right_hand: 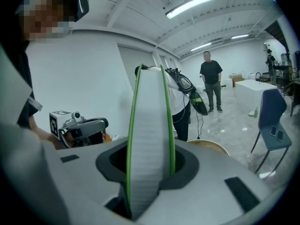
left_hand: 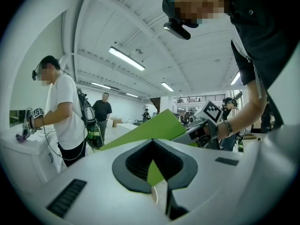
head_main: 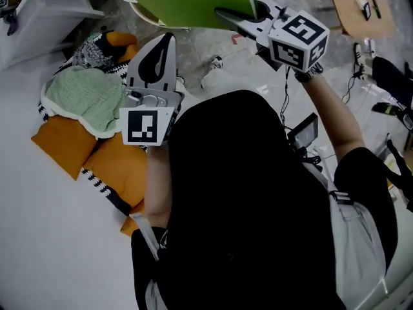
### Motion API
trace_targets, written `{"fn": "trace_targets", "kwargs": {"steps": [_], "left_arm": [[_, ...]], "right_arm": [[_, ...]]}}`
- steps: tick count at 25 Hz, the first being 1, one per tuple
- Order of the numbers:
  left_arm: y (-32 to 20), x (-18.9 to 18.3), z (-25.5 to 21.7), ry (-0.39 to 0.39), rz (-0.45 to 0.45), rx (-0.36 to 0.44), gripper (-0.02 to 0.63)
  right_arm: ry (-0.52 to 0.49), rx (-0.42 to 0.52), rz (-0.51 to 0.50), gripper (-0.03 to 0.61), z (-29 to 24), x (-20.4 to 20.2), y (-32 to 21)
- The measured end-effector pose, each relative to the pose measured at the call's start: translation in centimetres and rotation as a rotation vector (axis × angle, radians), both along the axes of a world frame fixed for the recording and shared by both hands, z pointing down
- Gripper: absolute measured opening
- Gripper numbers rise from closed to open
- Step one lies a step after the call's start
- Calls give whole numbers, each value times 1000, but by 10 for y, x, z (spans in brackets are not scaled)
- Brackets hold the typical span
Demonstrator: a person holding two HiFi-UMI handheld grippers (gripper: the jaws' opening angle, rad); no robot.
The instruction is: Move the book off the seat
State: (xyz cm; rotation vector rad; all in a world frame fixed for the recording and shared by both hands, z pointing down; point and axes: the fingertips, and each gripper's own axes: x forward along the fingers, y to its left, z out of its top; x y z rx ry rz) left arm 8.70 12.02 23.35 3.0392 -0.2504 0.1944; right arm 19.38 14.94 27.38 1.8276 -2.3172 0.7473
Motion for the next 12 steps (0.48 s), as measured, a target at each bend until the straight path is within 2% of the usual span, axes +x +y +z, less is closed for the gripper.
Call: {"fn": "trace_targets", "kwargs": {"steps": [5,12], "left_arm": [[37,27,1,-33,54,8,9],[67,54,1,-48,132,17,9]], "right_arm": [[-32,6,87,133,0,32,46],[-30,19,170,133,-2,62,85]]}}
